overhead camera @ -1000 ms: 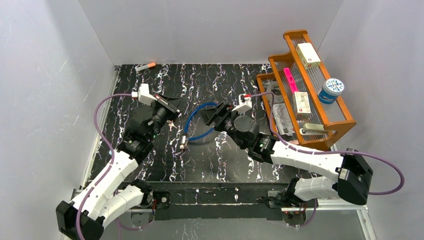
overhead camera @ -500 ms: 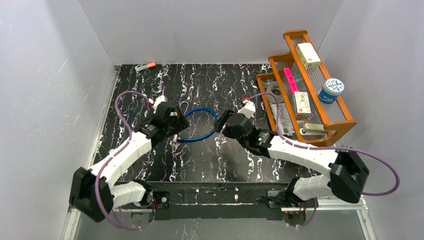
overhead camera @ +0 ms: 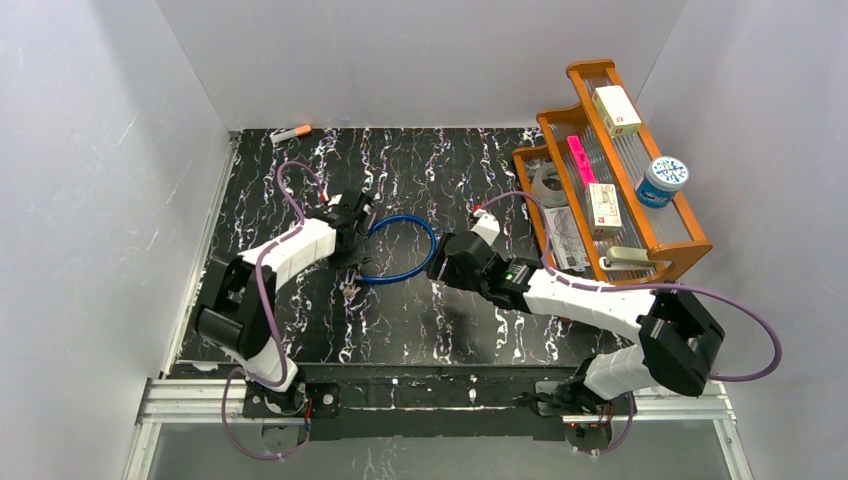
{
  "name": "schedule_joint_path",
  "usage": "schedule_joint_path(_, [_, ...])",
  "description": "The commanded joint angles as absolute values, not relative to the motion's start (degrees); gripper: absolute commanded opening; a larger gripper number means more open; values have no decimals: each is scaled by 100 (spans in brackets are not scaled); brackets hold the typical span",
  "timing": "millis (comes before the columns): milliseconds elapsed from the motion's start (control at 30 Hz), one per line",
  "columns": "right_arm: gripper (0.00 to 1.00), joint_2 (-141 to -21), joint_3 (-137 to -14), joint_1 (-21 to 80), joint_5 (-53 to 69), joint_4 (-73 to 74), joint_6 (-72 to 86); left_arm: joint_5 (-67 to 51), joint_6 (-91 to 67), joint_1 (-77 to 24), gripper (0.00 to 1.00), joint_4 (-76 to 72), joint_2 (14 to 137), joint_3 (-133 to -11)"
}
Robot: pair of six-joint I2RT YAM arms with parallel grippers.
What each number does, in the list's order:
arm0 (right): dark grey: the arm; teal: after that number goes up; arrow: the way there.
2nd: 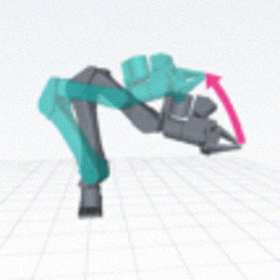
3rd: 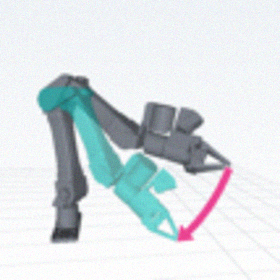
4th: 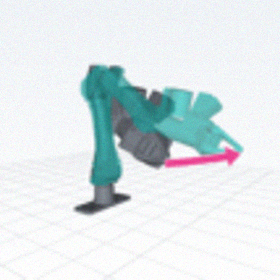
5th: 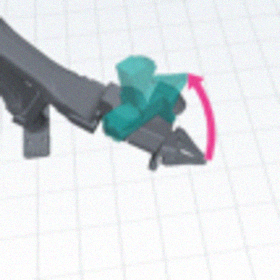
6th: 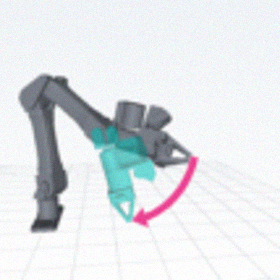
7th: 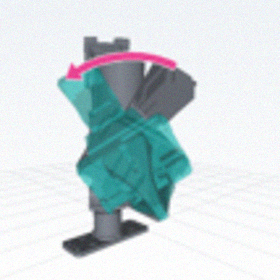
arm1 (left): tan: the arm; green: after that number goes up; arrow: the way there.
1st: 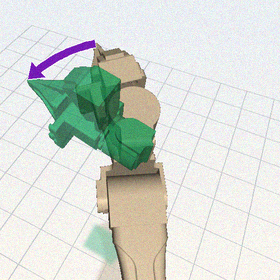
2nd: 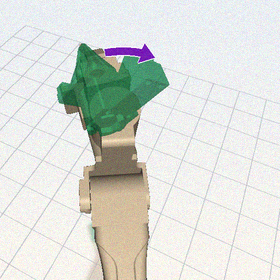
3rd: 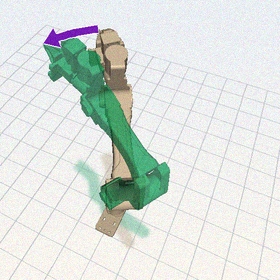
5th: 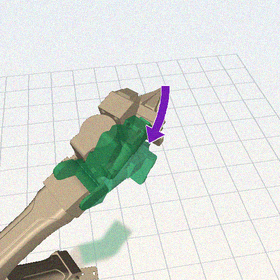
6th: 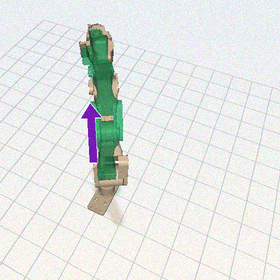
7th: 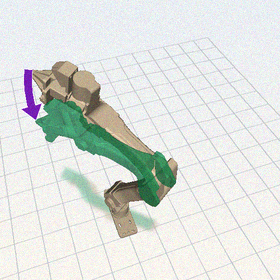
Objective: Unlock with the key
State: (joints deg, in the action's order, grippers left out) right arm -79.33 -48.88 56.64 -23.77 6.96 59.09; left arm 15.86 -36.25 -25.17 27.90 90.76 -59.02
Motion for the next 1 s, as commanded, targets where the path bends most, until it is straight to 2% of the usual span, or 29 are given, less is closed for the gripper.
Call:
schedule_joint_path(0, [70,-7893,-4850,5648,-2333,529,5910,1596,-3389,-2326,46,3170,9302,-6087])
schedule_joint_path(167, [70,-8002,-4895,5614,-2232,488,5846,1305,-3235,-2238,48,3147,9621,-6049])
schedule_joint_path(233, [70,-8034,-4904,5609,-2214,468,5823,1152,-3173,-2217,42,3114,9766,-6015])
schedule_joint_path(367, [70,-8101,-4911,5599,-2122,447,5826,815,-3073,-2152,29,3035,10071,-6028])
schedule_joint_path(533, [71,-8058,-4825,5588,-2015,348,5914,425,-3032,-2118,0,3053,10311,-6214])
schedule_joint_path(700, [73,-7928,-4560,5506,-1405,-220,6077,-324,-3408,-2110,0,2948,9926,-6291])
schedule_joint_path(967, [76,-8136,-3931,5471,-418,-2328,6766,-2060,-5467,-2123,0,1602,8762,-5486])
